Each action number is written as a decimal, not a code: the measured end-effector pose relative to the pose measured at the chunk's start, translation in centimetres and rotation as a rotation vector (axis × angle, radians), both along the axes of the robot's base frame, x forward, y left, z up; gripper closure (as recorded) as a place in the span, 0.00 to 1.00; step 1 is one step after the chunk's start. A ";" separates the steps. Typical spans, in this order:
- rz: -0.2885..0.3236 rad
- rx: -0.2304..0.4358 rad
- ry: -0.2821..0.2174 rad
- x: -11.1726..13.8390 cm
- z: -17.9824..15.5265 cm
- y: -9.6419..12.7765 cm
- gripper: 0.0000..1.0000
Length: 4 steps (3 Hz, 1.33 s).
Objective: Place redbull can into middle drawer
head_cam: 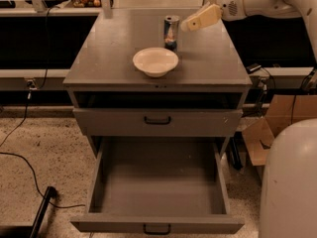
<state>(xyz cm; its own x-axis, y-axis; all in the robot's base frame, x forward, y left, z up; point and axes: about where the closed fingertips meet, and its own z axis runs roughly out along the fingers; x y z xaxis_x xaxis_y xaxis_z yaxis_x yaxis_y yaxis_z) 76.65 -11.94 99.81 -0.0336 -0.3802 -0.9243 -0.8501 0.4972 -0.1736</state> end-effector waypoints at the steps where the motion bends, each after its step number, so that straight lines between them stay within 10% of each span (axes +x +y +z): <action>1: 0.001 0.000 0.001 0.0 0.0 0.1 0.00; 4: -0.014 0.078 0.027 3.9 -3.9 4.7 0.00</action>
Offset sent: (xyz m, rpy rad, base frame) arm 0.0079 0.0118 -0.0110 -0.0077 0.0167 0.0383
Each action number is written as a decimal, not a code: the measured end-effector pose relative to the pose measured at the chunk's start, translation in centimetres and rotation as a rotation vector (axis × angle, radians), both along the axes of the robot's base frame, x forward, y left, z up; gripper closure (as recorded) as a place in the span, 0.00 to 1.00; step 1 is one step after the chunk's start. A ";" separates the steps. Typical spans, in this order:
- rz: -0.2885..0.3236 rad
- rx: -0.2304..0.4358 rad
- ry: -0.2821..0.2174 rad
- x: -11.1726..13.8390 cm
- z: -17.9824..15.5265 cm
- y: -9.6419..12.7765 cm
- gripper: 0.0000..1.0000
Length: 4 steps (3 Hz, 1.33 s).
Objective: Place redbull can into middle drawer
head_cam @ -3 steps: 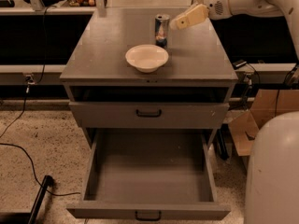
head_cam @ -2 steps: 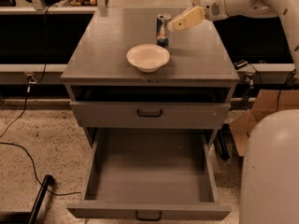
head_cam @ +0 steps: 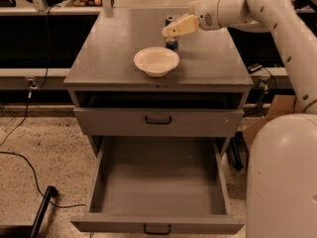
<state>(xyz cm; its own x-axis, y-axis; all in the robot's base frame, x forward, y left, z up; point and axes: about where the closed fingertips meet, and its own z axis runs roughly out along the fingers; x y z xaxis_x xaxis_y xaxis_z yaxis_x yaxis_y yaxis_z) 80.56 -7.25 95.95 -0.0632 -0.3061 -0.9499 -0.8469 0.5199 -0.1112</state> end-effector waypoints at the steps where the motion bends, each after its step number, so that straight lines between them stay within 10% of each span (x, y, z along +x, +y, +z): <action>1: -0.033 0.044 -0.008 1.4 -1.0 2.0 0.00; 4: -0.134 0.145 0.026 3.0 -3.0 3.6 0.66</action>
Offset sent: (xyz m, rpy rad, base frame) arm 0.0276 0.0425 -0.0309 0.1379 0.0296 -0.1284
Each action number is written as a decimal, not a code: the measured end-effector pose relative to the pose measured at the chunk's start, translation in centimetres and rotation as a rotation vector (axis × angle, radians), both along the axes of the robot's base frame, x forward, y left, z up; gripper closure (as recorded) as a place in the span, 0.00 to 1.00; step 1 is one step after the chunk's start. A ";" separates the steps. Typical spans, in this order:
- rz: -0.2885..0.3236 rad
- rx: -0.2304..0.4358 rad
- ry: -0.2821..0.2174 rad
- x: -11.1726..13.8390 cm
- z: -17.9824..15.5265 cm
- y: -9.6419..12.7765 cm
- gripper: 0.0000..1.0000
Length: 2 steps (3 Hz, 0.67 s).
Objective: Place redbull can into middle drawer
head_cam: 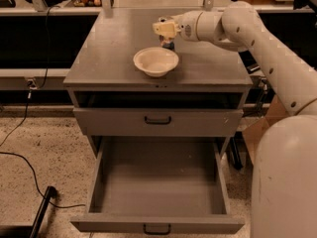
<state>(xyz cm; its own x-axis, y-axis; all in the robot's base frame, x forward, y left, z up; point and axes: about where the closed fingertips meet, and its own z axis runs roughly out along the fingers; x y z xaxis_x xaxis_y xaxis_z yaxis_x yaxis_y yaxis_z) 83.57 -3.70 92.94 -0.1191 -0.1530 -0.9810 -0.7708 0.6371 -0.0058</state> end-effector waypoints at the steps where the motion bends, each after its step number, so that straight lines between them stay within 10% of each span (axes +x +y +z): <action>1: 0.033 0.047 -0.017 0.1 0.7 0.1 0.89; 2: 0.119 0.137 -0.034 -2.3 5.9 -2.3 1.00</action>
Offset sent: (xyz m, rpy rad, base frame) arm -0.0365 -0.0425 0.1077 0.2177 -0.0587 0.2240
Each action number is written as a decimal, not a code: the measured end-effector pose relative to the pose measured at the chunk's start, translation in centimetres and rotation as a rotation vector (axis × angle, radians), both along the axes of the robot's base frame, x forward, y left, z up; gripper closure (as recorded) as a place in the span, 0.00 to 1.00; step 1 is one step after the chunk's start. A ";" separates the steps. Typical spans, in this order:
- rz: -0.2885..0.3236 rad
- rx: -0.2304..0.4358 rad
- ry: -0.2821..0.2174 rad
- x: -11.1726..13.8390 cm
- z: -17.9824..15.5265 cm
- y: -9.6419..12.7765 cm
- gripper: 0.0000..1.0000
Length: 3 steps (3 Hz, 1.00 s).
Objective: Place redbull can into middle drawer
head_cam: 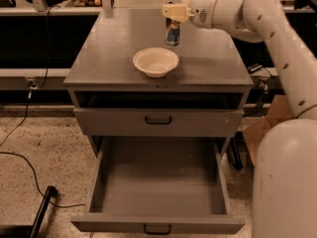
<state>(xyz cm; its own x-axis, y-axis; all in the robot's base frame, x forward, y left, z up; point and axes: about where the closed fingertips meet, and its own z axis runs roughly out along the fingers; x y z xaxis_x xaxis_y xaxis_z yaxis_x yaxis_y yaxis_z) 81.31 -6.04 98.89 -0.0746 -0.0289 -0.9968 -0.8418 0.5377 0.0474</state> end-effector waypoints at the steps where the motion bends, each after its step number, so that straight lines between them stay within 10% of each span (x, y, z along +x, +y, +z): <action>1: 0.031 0.022 0.034 -3.9 4.2 -2.7 1.00; 3: 0.129 0.121 0.236 -16.3 4.1 -11.2 1.00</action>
Offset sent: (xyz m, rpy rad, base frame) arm -0.1930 -0.1333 0.0450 0.1461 0.3198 0.1520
